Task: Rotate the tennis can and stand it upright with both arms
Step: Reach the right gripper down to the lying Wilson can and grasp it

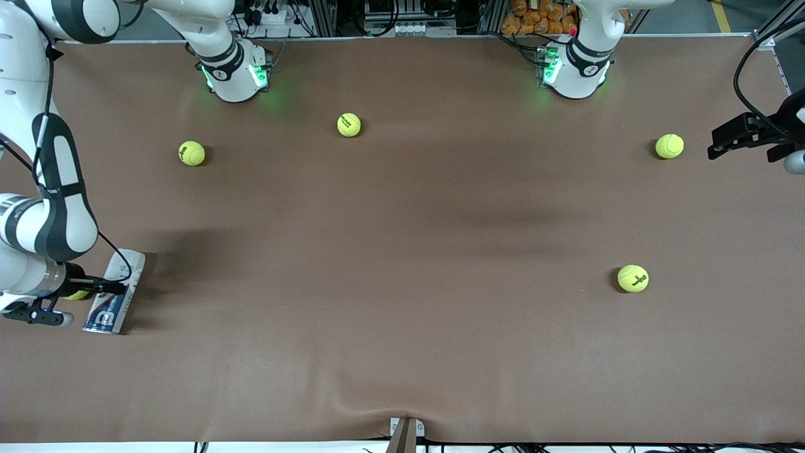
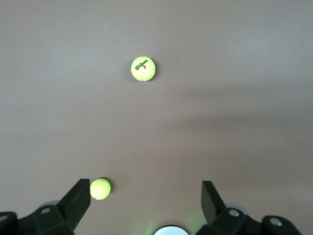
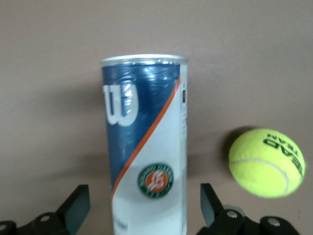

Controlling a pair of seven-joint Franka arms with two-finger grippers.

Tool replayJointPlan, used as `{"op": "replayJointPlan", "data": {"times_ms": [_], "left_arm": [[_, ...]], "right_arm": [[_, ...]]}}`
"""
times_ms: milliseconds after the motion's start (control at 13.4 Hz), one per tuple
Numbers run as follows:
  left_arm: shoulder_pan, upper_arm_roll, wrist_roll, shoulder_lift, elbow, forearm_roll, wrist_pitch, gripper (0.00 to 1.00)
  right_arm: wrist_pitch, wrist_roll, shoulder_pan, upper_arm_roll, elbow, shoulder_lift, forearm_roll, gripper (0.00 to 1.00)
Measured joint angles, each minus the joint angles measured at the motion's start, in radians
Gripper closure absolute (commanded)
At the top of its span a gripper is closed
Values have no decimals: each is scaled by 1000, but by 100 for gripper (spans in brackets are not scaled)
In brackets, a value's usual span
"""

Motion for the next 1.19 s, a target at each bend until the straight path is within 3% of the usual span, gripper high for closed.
{"op": "replayJointPlan", "data": {"times_ms": [896,1045,1194], "left_arm": [[2,0,0,2,0,0,0,0],[2,0,1,3,0,0,0,0],[2,0,1,3,0,0,0,0]], "right_arm": [[55,-3,-9,-1,0,54,0,0],[55,-3,-11,-1,0,54,0,13],[55,-3,-11,0,0,55,0,13]]}}
